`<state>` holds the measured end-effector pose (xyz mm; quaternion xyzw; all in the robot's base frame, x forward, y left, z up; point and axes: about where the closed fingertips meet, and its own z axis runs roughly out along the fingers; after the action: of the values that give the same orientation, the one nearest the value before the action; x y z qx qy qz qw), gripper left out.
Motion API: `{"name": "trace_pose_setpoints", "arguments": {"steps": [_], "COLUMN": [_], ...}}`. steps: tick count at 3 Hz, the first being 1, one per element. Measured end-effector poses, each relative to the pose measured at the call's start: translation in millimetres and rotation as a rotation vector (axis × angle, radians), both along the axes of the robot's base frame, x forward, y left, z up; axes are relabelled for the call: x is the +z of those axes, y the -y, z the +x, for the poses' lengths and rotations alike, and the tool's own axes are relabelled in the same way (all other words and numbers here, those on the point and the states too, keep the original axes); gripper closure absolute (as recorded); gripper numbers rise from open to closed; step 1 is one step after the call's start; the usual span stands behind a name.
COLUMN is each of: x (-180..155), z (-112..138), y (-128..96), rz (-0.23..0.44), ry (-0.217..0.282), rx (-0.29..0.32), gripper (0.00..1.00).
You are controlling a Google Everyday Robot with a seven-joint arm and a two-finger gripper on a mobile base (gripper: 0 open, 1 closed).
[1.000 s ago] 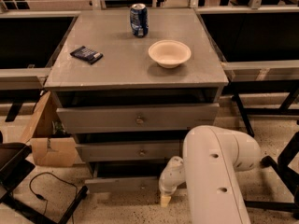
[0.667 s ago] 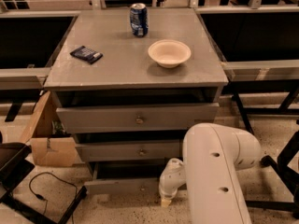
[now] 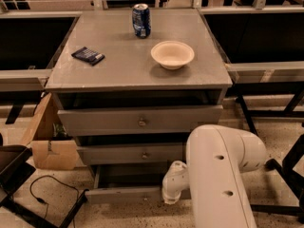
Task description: Open bottom drawer
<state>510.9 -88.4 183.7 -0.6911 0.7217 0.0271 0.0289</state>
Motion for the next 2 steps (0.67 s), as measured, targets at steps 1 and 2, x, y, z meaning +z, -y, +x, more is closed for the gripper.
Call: {"name": "trace_pose_setpoints", "arguments": {"steps": [1,2], "x": [3.5,7.9], "z": [0.9,3.7], "y": [-0.1,-3.1], "rz": [0.000,-0.005], "ry": [0.000,-0.001], "rx": [0.000,0.006], "gripper": [1.00,1.00]}}
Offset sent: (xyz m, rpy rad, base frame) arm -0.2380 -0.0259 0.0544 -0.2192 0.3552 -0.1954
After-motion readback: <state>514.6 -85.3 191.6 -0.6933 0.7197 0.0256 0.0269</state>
